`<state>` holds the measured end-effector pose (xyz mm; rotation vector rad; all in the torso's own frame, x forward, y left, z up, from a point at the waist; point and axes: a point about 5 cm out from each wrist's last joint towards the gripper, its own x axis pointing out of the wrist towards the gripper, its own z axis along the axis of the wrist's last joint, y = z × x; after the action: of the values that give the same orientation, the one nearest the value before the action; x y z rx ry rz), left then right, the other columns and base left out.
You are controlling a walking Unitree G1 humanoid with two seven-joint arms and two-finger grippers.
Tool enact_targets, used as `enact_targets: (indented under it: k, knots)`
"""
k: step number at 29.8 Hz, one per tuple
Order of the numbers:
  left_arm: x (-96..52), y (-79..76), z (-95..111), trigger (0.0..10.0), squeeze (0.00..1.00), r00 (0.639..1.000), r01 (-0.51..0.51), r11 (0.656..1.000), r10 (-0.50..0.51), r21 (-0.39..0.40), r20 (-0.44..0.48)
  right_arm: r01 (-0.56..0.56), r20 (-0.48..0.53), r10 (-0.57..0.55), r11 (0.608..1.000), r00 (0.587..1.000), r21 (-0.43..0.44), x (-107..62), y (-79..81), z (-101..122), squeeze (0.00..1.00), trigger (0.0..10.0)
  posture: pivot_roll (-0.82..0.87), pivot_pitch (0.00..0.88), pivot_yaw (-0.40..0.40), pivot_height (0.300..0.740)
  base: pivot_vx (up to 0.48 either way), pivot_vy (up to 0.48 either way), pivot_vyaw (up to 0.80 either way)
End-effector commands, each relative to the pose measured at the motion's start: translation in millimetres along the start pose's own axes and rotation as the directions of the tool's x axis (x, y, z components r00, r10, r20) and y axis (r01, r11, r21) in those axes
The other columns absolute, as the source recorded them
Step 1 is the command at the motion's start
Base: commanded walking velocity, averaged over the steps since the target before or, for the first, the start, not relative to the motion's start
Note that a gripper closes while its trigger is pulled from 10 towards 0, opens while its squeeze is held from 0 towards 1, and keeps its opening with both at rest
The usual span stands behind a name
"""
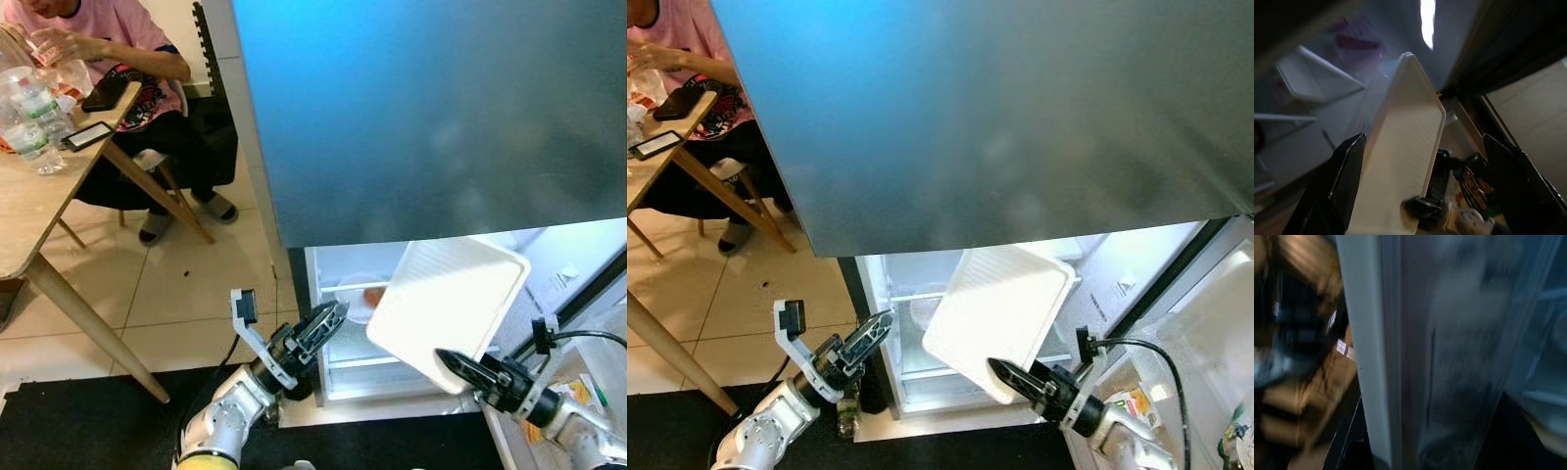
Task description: Restocking fridge
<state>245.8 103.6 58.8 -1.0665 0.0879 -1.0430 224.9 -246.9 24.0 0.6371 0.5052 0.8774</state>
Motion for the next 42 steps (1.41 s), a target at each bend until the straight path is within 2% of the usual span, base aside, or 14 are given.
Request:
enact_targets:
  k: [1,6,8,10,11,13,15,16,18,19,20,23,26,42]
  knots:
    - [-4.7,-2.8,0,10.0,1.00,0.999,0.016,1.000,-0.016,0.005,-0.030,-0.074,-0.048,0.072,0.996,0.996,-0.040,-5.2,5.7,3,0.00,0.0,-0.03,0.120,0.038,0.740,0.000,0.000,0.00]
    - [-10.5,-5.8,1,10.0,1.00,0.998,0.035,0.999,-0.034,0.012,-0.061,-0.201,-0.180,0.187,0.978,0.966,-0.060,-14.0,18.7,10,0.00,0.0,-0.03,0.122,0.039,0.740,0.000,0.000,0.00]
    - [-10.5,-5.8,1,10.0,1.00,0.998,0.035,0.999,-0.034,0.012,-0.061,-0.201,-0.180,0.187,0.978,0.966,-0.060,-14.0,18.7,10,0.00,0.0,-0.03,0.122,0.039,0.740,0.000,0.000,0.00]
    - [-13.1,-7.7,4,10.0,1.00,0.996,0.047,0.999,-0.045,0.019,-0.080,-0.265,-0.275,0.240,0.962,0.931,-0.058,-18.4,26.0,11,0.00,0.0,-0.04,0.122,0.039,0.740,0.000,0.000,0.00]
    - [-13.1,-7.7,4,10.0,1.00,0.996,0.047,0.999,-0.045,0.019,-0.080,-0.265,-0.275,0.240,0.962,0.931,-0.058,-18.4,26.0,11,0.00,0.0,-0.04,0.122,0.039,0.740,0.000,0.000,0.00]
    - [-16.7,-11.3,8,10.0,1.00,0.991,0.072,0.997,-0.069,0.022,-0.117,-0.320,-0.371,0.275,0.945,0.887,-0.065,-18.3,34.5,15,0.00,0.0,-0.04,0.123,0.037,0.740,0.000,0.000,0.00]
    - [-18.0,-12.4,8,10.0,1.00,0.989,0.080,0.997,-0.076,0.022,-0.130,-0.337,-0.398,0.283,0.939,0.873,-0.070,-17.3,37.1,16,0.00,0.0,-0.04,0.123,0.037,0.740,0.000,0.000,0.00]
    - [-19.3,-13.6,10,10.0,0.75,0.986,0.090,0.996,-0.086,0.023,-0.140,-0.359,-0.417,0.296,0.930,0.859,-0.080,-13.1,39.8,18,0.00,0.0,-0.05,0.124,0.039,0.740,0.000,0.000,0.00]
    - [-20.0,-14.3,10,10.0,0.75,0.985,0.095,0.995,-0.091,0.023,-0.145,-0.373,-0.427,0.304,0.924,0.852,-0.086,-10.1,41.5,18,0.00,0.0,-0.05,0.124,0.039,0.740,0.000,0.000,0.00]
    - [-20.1,-15.1,11,10.0,0.05,0.984,0.103,0.994,-0.099,0.021,-0.150,-0.385,-0.433,0.312,0.918,0.845,-0.090,-6.2,42.5,18,0.00,0.0,-0.05,0.124,0.039,0.740,0.000,0.000,0.00]
    - [-20.0,-16.2,11,10.0,0.00,0.982,0.111,0.994,-0.106,0.020,-0.159,-0.401,-0.437,0.324,0.911,0.839,-0.093,-1.6,44.2,18,0.00,0.0,-0.05,0.125,0.039,0.740,0.000,0.000,0.00]
    - [-19.9,-18.7,10,10.0,0.00,0.976,0.129,0.992,-0.125,0.009,-0.176,-0.426,-0.433,0.346,0.899,0.832,-0.100,8.9,47.0,17,0.00,0.0,-0.04,0.126,0.039,0.740,0.000,0.000,0.00]
    - [-20.4,-19.8,9,10.0,0.00,0.974,0.137,0.991,-0.134,0.003,-0.185,-0.430,-0.428,0.353,0.897,0.832,-0.097,11.9,46.6,16,0.00,0.0,-0.04,0.126,0.039,0.740,0.000,0.000,0.00]
    - [-23.5,-28.9,9,10.0,0.00,0.958,0.196,0.980,-0.199,-0.031,-0.206,-0.416,-0.406,0.341,0.903,0.848,-0.108,18.8,43.0,14,0.00,0.0,-0.03,0.116,0.043,0.740,0.000,0.000,0.00]
